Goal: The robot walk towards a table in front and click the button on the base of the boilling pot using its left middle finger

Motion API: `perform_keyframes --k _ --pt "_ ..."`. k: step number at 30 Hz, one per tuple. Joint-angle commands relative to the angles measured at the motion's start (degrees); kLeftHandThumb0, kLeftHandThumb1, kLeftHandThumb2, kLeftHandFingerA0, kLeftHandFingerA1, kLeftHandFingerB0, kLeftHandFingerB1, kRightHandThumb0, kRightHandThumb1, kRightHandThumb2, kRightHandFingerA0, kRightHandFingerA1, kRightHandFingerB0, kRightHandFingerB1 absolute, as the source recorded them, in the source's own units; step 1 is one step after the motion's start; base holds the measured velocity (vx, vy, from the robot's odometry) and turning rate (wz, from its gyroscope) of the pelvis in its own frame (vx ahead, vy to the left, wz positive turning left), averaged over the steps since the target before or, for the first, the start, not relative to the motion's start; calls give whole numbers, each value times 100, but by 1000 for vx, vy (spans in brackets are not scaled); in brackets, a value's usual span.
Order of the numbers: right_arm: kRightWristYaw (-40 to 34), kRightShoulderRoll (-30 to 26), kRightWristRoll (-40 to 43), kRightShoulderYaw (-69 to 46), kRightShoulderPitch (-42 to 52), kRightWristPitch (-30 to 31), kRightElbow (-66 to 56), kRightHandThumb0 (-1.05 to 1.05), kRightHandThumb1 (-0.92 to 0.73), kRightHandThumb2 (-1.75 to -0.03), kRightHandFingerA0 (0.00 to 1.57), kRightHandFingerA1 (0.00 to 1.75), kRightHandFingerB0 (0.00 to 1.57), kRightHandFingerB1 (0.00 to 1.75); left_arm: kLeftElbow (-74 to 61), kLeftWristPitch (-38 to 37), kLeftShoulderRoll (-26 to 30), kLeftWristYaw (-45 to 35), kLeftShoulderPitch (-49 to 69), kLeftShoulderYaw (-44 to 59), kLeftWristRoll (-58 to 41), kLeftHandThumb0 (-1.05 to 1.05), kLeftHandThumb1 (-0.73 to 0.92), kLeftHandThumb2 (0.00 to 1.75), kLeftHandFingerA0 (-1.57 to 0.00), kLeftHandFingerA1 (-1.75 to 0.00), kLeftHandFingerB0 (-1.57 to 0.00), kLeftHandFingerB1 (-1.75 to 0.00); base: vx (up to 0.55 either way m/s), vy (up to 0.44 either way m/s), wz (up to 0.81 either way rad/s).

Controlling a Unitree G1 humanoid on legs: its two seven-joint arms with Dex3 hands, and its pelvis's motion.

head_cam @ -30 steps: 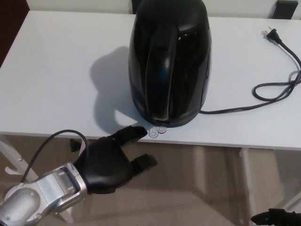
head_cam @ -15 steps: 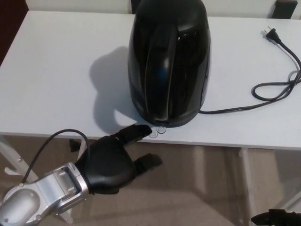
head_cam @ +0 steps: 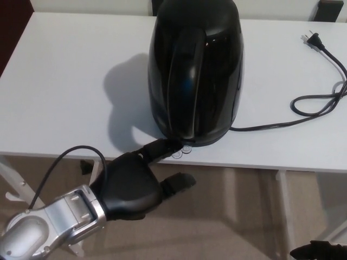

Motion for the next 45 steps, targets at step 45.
perform_keyframes --k 45 --pt "97 -112 39 -30 119 84 -102 -50 -65 -61 81 47 59 38 194 297 -206 129 32 -298 158 -47 55 58 -21 -29 -17 -27 0 0 0"
